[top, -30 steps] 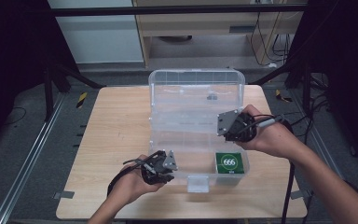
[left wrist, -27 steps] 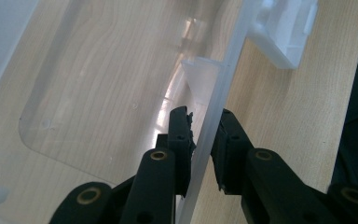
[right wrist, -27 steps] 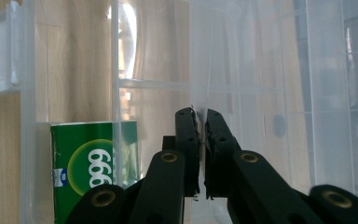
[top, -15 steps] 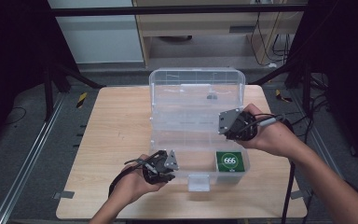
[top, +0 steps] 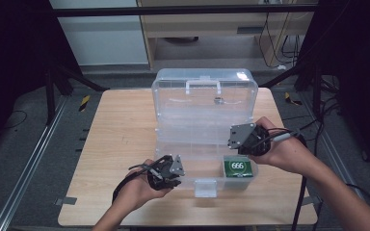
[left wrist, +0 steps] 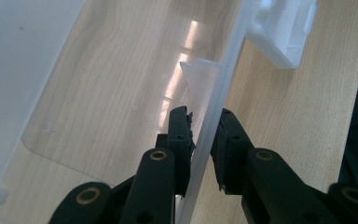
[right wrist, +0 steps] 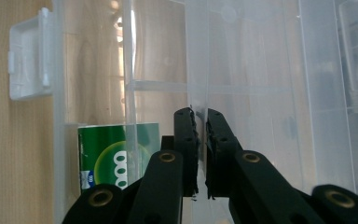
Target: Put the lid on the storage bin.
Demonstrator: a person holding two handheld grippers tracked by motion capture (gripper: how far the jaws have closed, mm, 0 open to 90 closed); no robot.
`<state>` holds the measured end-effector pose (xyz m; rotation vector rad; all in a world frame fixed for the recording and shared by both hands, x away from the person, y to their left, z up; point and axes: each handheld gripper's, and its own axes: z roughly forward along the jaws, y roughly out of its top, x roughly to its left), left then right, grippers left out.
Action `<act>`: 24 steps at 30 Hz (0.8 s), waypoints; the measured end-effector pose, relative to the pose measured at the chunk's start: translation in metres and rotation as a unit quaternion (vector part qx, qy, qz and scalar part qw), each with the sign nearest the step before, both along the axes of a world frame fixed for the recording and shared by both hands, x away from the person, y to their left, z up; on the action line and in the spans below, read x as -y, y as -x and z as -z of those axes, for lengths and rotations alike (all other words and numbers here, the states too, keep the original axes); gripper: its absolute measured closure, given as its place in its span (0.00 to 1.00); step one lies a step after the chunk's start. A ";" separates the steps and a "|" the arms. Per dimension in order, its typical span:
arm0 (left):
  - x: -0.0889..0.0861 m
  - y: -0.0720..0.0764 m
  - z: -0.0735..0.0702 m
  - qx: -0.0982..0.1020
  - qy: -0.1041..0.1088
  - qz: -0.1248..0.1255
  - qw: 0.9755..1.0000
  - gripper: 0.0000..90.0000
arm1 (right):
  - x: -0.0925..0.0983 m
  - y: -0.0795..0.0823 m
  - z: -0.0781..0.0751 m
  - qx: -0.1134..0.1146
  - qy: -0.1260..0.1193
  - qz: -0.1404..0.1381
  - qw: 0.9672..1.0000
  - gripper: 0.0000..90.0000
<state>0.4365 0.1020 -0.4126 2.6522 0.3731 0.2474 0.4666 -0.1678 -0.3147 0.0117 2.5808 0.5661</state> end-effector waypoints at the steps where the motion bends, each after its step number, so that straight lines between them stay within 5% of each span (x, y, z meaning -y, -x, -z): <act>1: 0.000 -0.003 -0.001 0.011 -0.007 0.019 1.000 0.86 | 0.000 0.001 0.001 0.000 0.000 0.000 1.000 0.94; 24: 0.000 -0.003 -0.001 0.011 -0.005 0.020 1.000 0.86 | 0.003 0.016 0.012 -0.017 -0.004 -0.011 1.000 0.94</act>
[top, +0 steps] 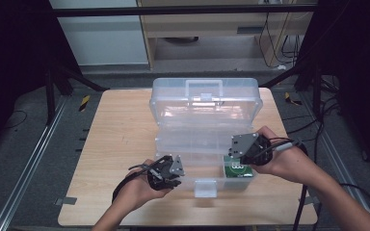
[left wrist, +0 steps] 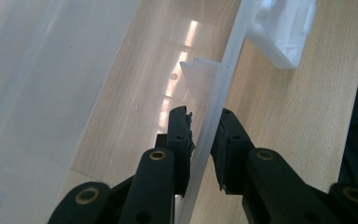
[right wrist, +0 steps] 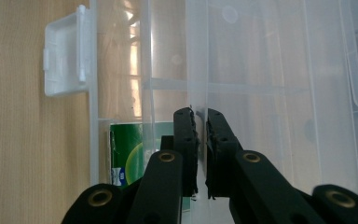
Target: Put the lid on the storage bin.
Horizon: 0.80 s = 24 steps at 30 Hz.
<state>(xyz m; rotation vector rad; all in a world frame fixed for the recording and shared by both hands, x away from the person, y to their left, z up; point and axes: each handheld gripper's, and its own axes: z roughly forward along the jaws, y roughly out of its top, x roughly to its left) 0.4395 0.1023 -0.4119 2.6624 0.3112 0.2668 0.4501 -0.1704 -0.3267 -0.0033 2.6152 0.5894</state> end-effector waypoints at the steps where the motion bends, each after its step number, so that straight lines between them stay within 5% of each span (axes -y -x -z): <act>1: 0.000 0.000 0.000 0.000 0.000 0.000 1.000 0.86 | 0.000 0.000 0.000 0.000 0.001 -0.001 1.000 0.94; 24: 0.001 0.001 0.000 0.004 -0.004 0.004 1.000 0.86 | 0.000 0.002 0.001 -0.005 0.005 -0.005 1.000 0.94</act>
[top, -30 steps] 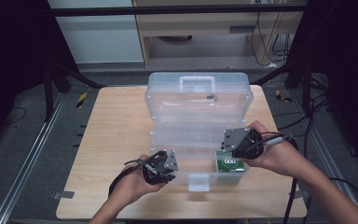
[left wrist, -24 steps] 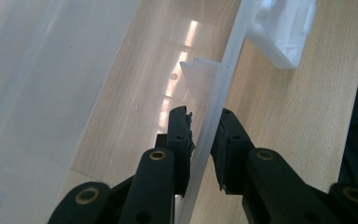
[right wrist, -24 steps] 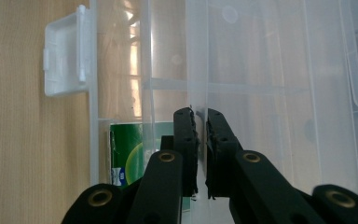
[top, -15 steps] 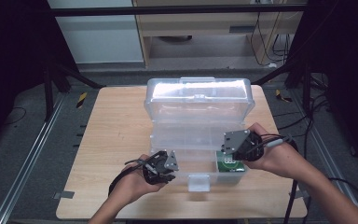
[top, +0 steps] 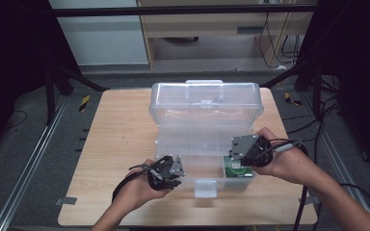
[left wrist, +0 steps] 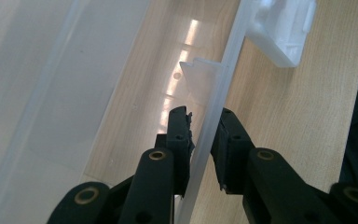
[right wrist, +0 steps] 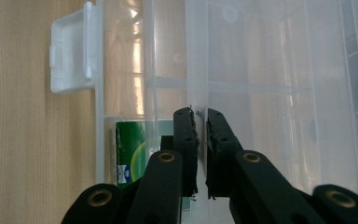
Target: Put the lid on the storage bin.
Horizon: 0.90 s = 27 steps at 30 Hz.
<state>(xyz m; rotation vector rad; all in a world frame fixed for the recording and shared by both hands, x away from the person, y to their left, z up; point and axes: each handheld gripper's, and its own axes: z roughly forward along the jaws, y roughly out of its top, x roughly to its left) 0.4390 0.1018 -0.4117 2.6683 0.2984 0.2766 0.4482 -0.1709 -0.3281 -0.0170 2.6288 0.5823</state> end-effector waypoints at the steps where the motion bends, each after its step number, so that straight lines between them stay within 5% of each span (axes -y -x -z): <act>1: 0.000 0.002 0.001 -0.007 0.004 -0.010 1.000 0.86 | 0.000 0.000 0.000 -0.001 0.000 0.000 1.000 0.94; 7: -0.004 0.002 -0.004 0.007 0.017 -0.011 1.000 0.76 | 0.000 -0.001 -0.001 0.000 0.000 0.000 1.000 0.94; 11: -0.012 0.008 -0.016 0.016 0.054 -0.020 0.998 0.70 | 0.001 -0.001 -0.001 -0.001 0.000 -0.002 1.000 0.94; 12: -0.017 0.012 -0.026 0.013 0.081 -0.026 0.996 0.69 | 0.001 -0.002 -0.001 -0.001 0.000 -0.003 1.000 0.94; 13: -0.017 0.012 -0.026 0.013 0.081 -0.026 0.996 0.69 | 0.001 -0.002 -0.001 -0.001 0.000 -0.003 1.000 0.94; 14: -0.022 0.017 -0.036 0.007 0.112 -0.026 0.993 0.69 | 0.001 -0.001 -0.001 -0.001 0.000 -0.001 1.000 0.94; 17: -0.027 0.021 -0.048 0.005 0.137 -0.028 0.990 0.73 | 0.001 -0.001 -0.001 -0.001 -0.002 0.000 1.000 0.94; 18: -0.034 0.023 -0.060 0.005 0.164 -0.034 0.986 0.76 | 0.001 -0.001 -0.001 -0.001 -0.003 0.000 1.000 0.94; 19: -0.034 0.023 -0.060 0.005 0.164 -0.034 0.986 0.78 | 0.001 -0.001 -0.001 -0.001 -0.003 0.000 1.000 0.94; 21: -0.041 0.021 -0.073 0.009 0.190 -0.054 0.980 0.80 | 0.002 -0.001 -0.001 -0.001 -0.004 0.001 1.000 0.94; 22: -0.051 0.015 -0.084 0.015 0.209 -0.077 0.975 0.86 | 0.001 -0.001 0.000 -0.001 -0.004 0.001 1.000 0.94; 23: -0.051 0.015 -0.084 0.015 0.209 -0.077 0.975 0.88 | 0.001 -0.001 0.000 -0.001 -0.004 0.001 1.000 0.94; 25: -0.062 0.005 -0.092 0.016 0.224 -0.106 0.969 0.91 | 0.002 -0.001 0.000 0.000 -0.003 0.000 1.000 0.93; 26: -0.074 -0.006 -0.097 0.011 0.242 -0.139 0.960 0.96 | 0.002 0.000 0.000 0.000 -0.004 0.001 1.000 0.93; 27: -0.074 -0.006 -0.097 0.011 0.242 -0.139 0.960 0.99 | 0.002 0.000 0.000 0.000 -0.004 0.001 1.000 0.93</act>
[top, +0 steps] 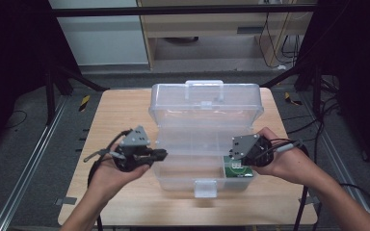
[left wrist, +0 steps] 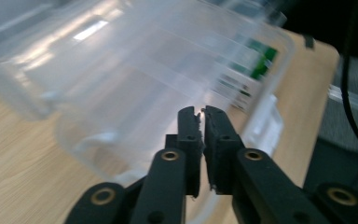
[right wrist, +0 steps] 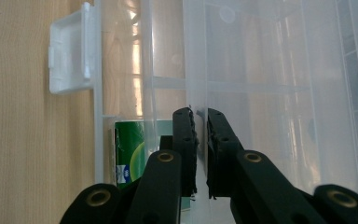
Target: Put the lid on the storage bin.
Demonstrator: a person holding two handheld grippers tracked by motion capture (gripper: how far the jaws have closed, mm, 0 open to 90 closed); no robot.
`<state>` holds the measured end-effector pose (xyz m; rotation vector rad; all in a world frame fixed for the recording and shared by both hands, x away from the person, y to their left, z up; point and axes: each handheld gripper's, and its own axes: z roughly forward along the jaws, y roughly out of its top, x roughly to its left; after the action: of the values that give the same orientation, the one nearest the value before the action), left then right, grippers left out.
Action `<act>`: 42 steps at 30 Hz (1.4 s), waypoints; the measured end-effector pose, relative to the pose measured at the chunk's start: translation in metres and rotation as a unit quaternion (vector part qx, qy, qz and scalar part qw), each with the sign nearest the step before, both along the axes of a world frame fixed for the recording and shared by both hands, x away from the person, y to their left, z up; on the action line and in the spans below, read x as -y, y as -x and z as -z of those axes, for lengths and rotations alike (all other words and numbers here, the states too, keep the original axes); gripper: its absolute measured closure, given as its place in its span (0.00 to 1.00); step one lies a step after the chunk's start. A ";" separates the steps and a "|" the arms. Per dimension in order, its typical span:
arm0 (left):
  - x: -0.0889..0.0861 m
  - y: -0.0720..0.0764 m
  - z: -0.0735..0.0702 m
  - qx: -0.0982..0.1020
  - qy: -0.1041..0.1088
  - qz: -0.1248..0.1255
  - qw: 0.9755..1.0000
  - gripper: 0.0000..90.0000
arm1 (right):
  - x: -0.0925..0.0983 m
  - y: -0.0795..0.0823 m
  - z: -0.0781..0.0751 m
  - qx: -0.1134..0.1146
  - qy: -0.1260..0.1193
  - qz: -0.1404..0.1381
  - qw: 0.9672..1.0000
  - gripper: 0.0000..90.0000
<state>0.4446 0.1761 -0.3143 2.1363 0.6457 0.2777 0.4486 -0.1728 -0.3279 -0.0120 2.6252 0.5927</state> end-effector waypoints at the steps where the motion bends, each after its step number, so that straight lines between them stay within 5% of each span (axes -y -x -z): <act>1: -0.005 -0.005 -0.002 -0.006 0.011 -0.012 1.000 0.99 | 0.000 0.000 0.000 0.000 -0.001 0.001 1.000 0.93; 5: -0.017 -0.025 -0.011 -0.009 0.023 -0.053 0.998 1.00 | 0.000 0.000 0.000 -0.002 -0.004 0.002 1.000 0.93; 13: -0.013 -0.041 -0.024 -0.007 0.040 -0.075 0.996 1.00 | 0.001 0.001 0.002 -0.001 -0.004 0.003 1.000 0.93; 36: -0.017 -0.045 -0.019 -0.015 0.055 -0.085 0.995 1.00 | 0.002 0.006 0.007 -0.011 -0.009 0.006 1.000 0.92; 42: -0.017 -0.042 -0.016 -0.010 0.052 -0.077 0.996 1.00 | 0.007 0.009 0.004 -0.022 -0.056 0.037 0.998 0.79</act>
<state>0.4864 0.1927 -0.2987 1.9957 0.8208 0.3012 0.4392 -0.1797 -0.3318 0.1327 2.6184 0.7203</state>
